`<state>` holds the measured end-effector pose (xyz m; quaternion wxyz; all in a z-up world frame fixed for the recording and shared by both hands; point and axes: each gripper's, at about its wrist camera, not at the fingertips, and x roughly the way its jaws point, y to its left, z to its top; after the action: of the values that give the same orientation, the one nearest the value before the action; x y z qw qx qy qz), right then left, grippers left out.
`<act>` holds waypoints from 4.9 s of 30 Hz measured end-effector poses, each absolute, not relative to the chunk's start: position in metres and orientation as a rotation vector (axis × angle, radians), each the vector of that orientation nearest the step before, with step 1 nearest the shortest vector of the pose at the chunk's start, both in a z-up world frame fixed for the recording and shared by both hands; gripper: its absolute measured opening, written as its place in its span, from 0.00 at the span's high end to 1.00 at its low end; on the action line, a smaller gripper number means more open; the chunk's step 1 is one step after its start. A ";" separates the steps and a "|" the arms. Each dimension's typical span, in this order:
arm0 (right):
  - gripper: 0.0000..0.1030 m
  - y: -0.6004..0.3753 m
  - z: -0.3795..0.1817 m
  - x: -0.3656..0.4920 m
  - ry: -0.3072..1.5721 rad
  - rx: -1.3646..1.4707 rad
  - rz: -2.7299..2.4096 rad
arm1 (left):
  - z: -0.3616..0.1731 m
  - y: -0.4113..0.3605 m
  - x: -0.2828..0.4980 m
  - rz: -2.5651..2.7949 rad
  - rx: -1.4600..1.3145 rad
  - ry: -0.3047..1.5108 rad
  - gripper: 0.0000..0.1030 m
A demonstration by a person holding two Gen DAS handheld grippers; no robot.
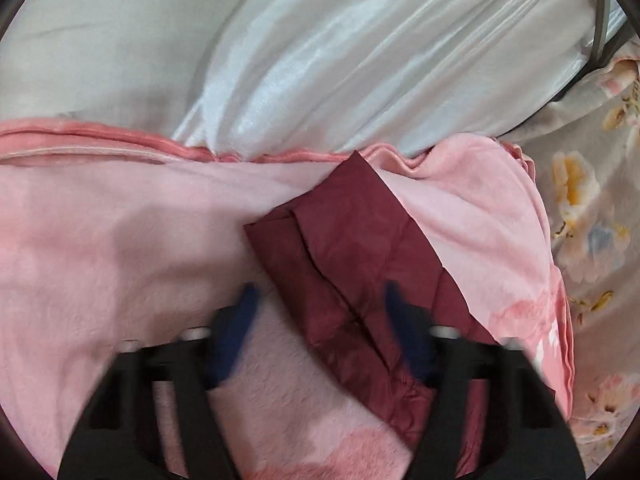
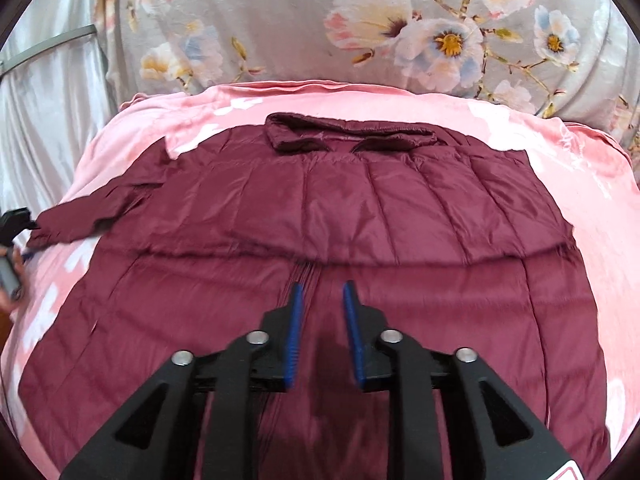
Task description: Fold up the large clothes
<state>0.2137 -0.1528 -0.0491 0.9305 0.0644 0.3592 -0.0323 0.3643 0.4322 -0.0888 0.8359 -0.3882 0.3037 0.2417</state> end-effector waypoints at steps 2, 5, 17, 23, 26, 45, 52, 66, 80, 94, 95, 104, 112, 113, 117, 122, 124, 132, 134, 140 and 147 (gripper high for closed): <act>0.75 -0.151 -0.051 0.202 0.743 0.130 -0.060 | -0.086 0.429 0.372 0.481 -0.799 0.669 0.96; 0.75 -0.149 -0.053 0.184 0.757 0.134 -0.053 | -0.055 0.400 0.373 0.428 -0.706 0.621 0.98; 0.75 -0.156 -0.061 0.140 0.787 0.189 -0.034 | 0.123 0.111 0.353 -0.151 -0.287 0.423 0.99; 0.75 -0.182 -0.057 0.125 0.772 0.236 -0.071 | 0.108 -0.031 0.339 -0.387 -0.212 0.514 0.99; 0.73 -0.195 -0.056 0.119 0.770 0.248 -0.090 | 0.082 -0.083 0.339 -0.437 -0.177 0.597 0.96; 0.42 -0.282 -0.025 0.199 0.689 0.373 -0.178 | -0.034 0.083 0.355 -0.181 -0.687 0.798 0.23; 0.42 -0.303 -0.046 0.247 0.750 0.407 -0.238 | -0.074 0.149 0.371 -0.073 -0.830 0.848 0.25; 0.98 -0.295 0.039 0.263 0.540 0.356 -0.126 | -0.084 0.162 0.388 -0.117 -1.028 0.840 0.67; 0.98 -0.295 0.077 0.272 0.503 0.304 -0.089 | -0.092 0.137 0.371 -0.158 -1.052 0.904 0.52; 0.98 -0.318 -0.014 0.278 0.698 0.334 -0.181 | -0.092 0.133 0.391 0.055 -0.730 0.878 0.99; 0.98 -0.317 -0.025 0.278 0.721 0.330 -0.189 | -0.092 0.133 0.391 0.067 -0.710 0.873 0.99; 0.98 -0.301 -0.076 0.282 0.843 0.254 -0.247 | -0.100 0.127 0.391 0.099 -0.582 0.859 0.99; 0.91 -0.293 -0.063 0.272 0.833 0.203 -0.300 | -0.092 0.112 0.387 0.137 -0.441 0.844 0.97; 0.89 -0.293 -0.057 0.265 0.812 0.217 -0.309 | -0.086 0.113 0.381 0.137 -0.433 0.839 0.97; 0.80 -0.279 -0.022 0.244 0.702 0.269 -0.248 | -0.048 0.109 0.351 0.131 -0.382 0.743 0.92; 0.80 -0.239 -0.008 0.275 0.702 0.289 -0.082 | -0.013 0.064 0.364 -0.021 -0.378 0.736 0.91; 0.80 -0.224 -0.015 0.291 0.727 0.290 -0.029 | -0.015 0.036 0.381 -0.076 -0.344 0.779 0.91; 0.80 -0.178 -0.065 0.304 0.889 0.254 0.065 | -0.074 -0.003 0.393 -0.085 -0.210 0.938 0.92; 0.80 -0.166 -0.067 0.294 0.892 0.209 0.076 | -0.079 -0.001 0.386 -0.082 -0.176 0.938 0.96; 0.87 -0.170 -0.053 0.281 0.852 0.176 0.018 | -0.088 0.008 0.373 -0.080 -0.154 0.924 0.99; 0.87 -0.234 -0.060 0.260 0.880 0.250 -0.198 | -0.089 0.011 0.369 -0.088 -0.175 0.898 0.99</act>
<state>0.2595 -0.2342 -0.0601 0.8925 0.1205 0.4240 -0.0952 0.3694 0.0112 -0.0886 0.8963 -0.0842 0.4334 -0.0425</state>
